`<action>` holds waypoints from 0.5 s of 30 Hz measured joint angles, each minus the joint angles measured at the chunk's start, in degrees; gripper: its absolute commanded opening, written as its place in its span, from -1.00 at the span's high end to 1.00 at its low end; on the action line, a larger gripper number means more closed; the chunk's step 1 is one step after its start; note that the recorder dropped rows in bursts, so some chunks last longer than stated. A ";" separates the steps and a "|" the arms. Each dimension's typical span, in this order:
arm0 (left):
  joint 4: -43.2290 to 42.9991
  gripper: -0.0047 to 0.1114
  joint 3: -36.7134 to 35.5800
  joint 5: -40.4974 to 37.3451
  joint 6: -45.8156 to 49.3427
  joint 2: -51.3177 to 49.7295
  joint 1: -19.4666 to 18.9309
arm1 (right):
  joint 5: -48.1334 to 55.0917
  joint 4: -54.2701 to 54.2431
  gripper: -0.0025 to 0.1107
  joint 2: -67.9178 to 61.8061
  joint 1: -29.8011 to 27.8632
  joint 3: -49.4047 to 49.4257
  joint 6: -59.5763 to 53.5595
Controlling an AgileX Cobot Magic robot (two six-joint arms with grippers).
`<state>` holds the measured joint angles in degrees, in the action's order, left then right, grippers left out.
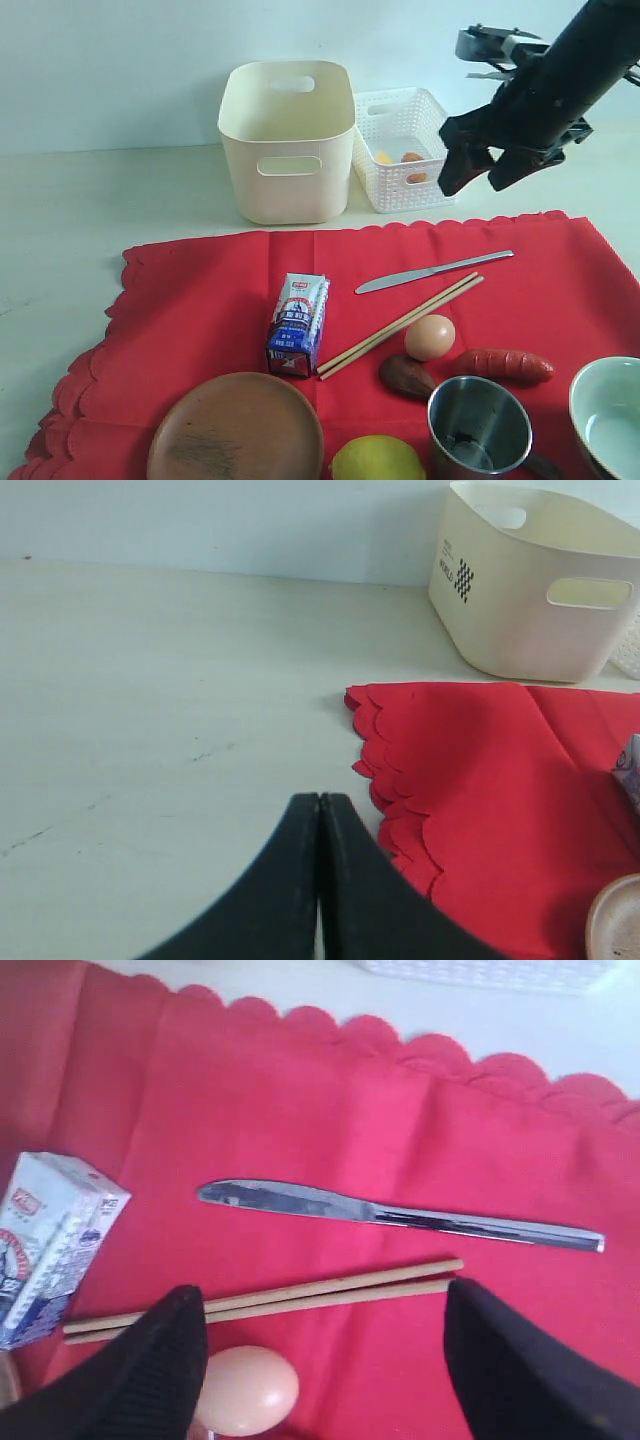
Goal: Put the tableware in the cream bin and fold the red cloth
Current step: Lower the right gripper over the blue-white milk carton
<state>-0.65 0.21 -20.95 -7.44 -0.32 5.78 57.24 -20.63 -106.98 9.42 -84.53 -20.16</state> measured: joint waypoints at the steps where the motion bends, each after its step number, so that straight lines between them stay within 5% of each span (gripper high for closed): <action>1: 0.00 0.92 0.00 0.00 0.00 0.00 0.00 | -0.52 0.32 -0.18 0.42 1.43 0.51 -0.10; 15: 0.00 0.92 0.00 0.00 0.00 0.00 0.00 | -5.18 19.68 -0.18 1.57 24.88 1.64 12.44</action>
<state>-0.65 0.21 -20.95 -7.44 -0.32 5.78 52.06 -0.96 -105.41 34.30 -82.89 -7.71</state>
